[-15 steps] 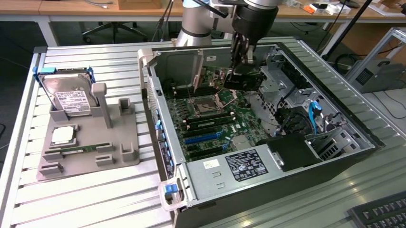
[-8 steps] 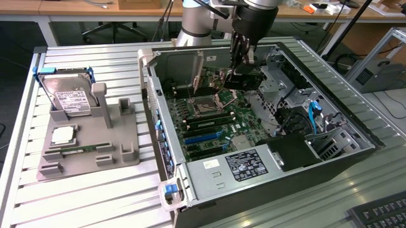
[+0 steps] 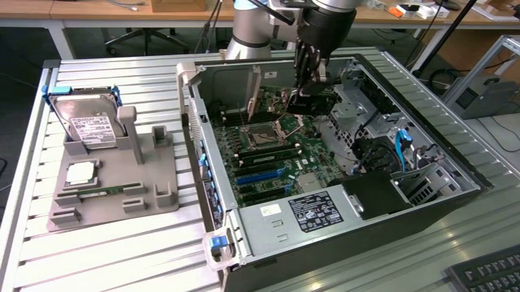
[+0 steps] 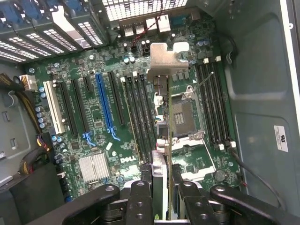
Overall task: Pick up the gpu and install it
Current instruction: 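Insert the gpu into the slot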
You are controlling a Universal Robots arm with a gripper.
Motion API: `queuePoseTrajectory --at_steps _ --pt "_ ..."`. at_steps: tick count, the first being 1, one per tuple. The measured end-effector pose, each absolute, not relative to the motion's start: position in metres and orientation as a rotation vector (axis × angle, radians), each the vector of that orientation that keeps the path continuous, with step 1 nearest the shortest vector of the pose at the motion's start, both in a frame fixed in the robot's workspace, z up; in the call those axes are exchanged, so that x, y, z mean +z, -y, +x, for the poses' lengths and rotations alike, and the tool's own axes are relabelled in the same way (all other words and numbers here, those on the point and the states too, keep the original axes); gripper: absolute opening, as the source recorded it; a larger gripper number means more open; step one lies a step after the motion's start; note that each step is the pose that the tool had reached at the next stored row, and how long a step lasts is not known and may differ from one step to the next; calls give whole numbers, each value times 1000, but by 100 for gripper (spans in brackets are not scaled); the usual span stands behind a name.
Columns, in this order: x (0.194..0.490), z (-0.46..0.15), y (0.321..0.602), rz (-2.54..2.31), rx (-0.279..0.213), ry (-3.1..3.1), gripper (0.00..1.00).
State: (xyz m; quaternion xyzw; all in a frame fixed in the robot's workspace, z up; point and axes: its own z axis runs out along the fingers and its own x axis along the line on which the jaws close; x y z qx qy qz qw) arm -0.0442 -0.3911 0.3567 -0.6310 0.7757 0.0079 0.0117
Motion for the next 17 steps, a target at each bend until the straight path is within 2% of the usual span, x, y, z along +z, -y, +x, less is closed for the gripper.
queuePoseTrajectory --at_steps 17 --pt "357 -44 391 -2070 26 -2333 27"
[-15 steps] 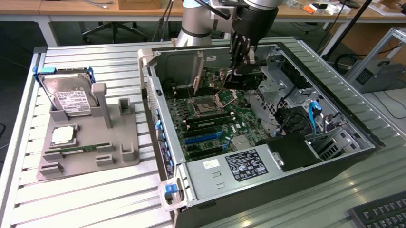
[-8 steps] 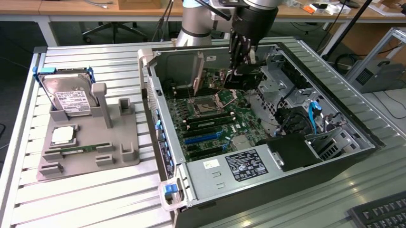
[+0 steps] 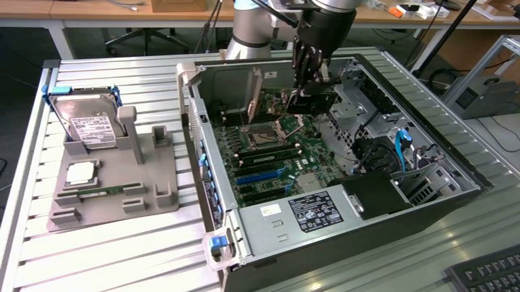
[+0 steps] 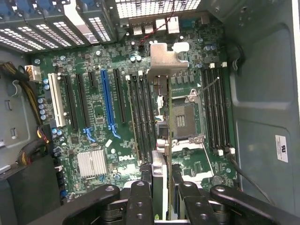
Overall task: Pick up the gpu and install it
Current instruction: 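Insert the gpu into the slot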
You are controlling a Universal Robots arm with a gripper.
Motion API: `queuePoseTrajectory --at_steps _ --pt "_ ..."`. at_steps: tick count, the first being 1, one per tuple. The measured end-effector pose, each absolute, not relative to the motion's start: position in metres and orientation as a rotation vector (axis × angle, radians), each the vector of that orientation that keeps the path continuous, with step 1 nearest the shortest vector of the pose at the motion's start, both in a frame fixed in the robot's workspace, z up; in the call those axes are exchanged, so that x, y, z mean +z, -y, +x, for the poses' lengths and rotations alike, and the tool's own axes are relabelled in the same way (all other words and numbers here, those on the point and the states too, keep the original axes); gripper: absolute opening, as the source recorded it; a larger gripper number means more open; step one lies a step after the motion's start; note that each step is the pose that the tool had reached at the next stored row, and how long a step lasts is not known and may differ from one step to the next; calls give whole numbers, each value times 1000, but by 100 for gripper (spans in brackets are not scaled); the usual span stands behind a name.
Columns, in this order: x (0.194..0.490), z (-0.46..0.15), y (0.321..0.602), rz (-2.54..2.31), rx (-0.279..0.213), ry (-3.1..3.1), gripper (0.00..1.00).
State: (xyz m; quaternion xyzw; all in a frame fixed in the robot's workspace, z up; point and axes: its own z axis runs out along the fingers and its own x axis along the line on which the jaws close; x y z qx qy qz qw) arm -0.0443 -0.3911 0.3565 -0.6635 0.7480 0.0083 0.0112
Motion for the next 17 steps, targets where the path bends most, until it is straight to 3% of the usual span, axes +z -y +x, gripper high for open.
queuePoseTrajectory --at_steps 17 --pt "356 -44 391 -2191 27 -2222 27"
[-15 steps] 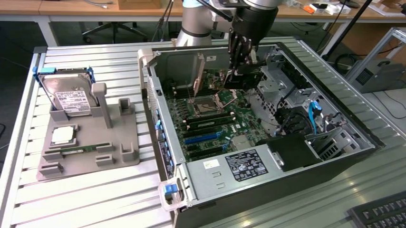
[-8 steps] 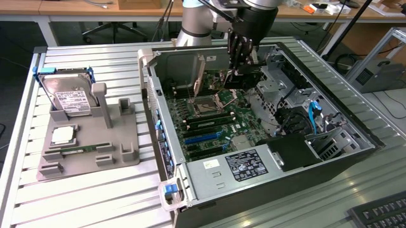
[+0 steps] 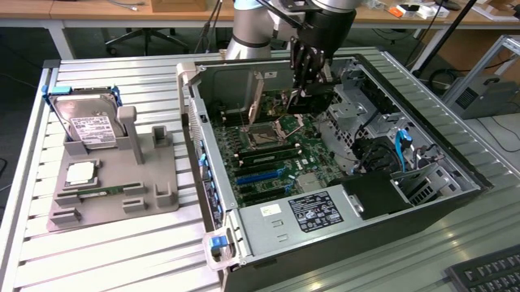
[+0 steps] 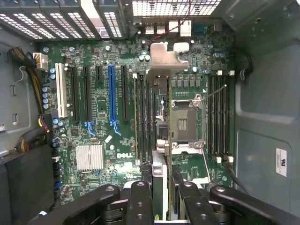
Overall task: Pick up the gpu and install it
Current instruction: 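Insert the gpu into the slot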
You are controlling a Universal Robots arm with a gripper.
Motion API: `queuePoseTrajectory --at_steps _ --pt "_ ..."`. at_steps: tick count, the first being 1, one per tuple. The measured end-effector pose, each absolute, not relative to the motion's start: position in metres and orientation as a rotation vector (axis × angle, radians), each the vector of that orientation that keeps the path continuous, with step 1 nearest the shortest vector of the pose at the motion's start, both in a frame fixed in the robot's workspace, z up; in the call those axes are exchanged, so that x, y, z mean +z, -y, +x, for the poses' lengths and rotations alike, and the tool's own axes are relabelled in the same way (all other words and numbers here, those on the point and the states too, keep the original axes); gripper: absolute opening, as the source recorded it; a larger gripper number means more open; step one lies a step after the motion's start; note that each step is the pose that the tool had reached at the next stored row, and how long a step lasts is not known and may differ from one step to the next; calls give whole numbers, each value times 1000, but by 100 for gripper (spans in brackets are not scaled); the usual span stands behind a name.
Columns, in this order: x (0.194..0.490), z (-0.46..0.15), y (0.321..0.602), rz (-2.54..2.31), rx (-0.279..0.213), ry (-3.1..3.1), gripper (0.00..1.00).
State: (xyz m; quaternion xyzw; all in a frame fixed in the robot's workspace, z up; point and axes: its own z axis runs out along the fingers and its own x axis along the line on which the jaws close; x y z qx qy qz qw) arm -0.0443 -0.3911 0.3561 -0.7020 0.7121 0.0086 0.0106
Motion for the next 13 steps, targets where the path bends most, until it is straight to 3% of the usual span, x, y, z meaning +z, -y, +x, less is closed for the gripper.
queuePoseTrajectory --at_steps 13 --pt "355 -47 392 -2204 18 -2216 27"
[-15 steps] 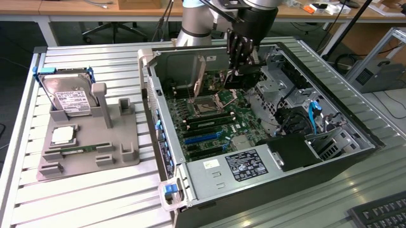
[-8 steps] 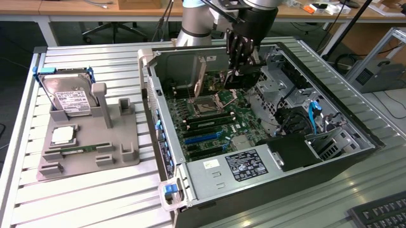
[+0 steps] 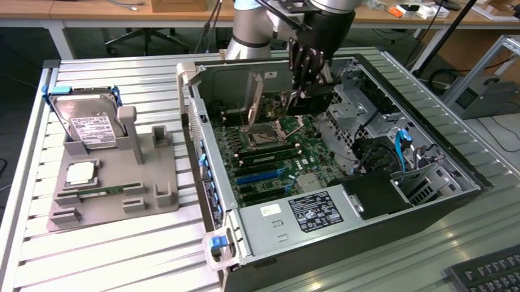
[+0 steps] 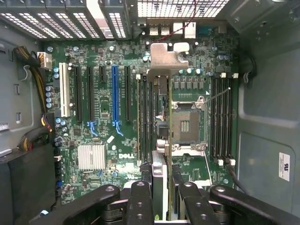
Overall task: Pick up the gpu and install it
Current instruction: 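Insert the gpu into the slot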
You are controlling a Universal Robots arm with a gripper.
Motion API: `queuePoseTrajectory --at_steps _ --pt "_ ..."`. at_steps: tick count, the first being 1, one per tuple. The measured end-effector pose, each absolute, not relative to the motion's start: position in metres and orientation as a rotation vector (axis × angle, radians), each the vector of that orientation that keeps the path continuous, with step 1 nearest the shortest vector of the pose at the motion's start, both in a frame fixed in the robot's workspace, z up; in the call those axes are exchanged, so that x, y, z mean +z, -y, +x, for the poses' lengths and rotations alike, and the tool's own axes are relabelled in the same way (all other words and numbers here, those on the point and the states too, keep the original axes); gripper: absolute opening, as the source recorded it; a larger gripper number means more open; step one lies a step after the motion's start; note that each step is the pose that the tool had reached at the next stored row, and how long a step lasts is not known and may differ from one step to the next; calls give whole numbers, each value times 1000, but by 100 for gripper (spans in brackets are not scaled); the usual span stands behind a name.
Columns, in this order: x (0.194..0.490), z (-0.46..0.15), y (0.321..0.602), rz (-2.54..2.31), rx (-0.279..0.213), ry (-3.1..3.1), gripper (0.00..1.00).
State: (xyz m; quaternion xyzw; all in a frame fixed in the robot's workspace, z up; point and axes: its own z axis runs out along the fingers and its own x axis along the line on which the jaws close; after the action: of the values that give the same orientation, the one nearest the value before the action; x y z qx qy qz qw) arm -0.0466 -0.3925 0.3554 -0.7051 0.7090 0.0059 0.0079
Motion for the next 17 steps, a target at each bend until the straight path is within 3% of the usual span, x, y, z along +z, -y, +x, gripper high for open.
queuePoseTrajectory --at_steps 17 --pt "353 -57 401 -2204 19 -2216 27"
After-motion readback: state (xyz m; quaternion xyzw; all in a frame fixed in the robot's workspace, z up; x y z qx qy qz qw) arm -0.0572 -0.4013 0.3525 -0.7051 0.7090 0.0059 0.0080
